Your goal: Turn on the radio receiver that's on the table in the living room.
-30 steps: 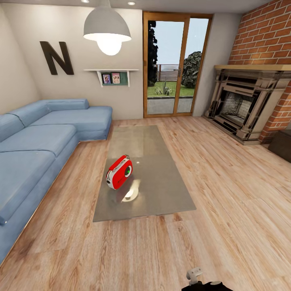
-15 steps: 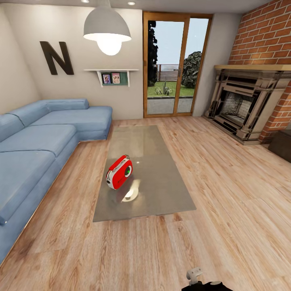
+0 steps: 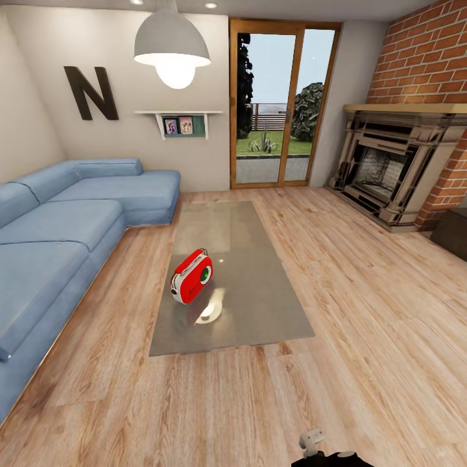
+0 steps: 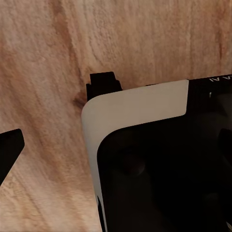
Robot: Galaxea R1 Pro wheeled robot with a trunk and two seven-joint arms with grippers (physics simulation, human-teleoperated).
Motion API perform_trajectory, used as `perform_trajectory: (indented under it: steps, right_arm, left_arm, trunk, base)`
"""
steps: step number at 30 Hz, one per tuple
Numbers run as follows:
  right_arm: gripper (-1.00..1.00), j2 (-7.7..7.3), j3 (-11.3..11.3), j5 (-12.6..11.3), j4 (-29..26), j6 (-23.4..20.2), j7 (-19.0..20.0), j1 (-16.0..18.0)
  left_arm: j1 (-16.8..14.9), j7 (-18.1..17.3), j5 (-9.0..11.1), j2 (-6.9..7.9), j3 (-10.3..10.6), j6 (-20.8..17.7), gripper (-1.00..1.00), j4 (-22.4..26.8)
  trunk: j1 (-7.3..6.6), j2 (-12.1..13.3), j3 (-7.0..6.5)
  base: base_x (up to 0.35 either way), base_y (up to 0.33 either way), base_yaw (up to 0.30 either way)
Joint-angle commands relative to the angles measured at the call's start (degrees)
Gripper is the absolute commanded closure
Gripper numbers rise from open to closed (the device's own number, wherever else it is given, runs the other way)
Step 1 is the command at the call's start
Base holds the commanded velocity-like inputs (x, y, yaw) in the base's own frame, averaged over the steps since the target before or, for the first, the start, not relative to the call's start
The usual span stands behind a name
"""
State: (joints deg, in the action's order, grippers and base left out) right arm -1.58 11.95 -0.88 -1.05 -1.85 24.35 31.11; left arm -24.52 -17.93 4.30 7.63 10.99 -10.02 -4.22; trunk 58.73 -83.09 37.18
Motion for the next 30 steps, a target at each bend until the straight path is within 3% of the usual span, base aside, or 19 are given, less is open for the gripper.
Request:
perform_trajectory:
  steps: [1,30]
  right_arm:
    - [1.00,0.00,0.00,0.00,0.00,0.00,0.00,0.00]
    - [1.00,0.00,0.00,0.00,0.00,0.00,0.00,0.00]
  left_arm:
    - [0.00,0.00,0.00,0.00,0.00,0.00,-1.00,0.00]
    - [0.00,0.00,0.00,0.01,0.00,0.00,-1.00,0.00]
  trunk:
    - [0.00,0.00,0.00]
    - [0.00,0.00,0.00]
  base:
    - [0.000,0.000,0.000]
    - [0.000,0.000,0.000]
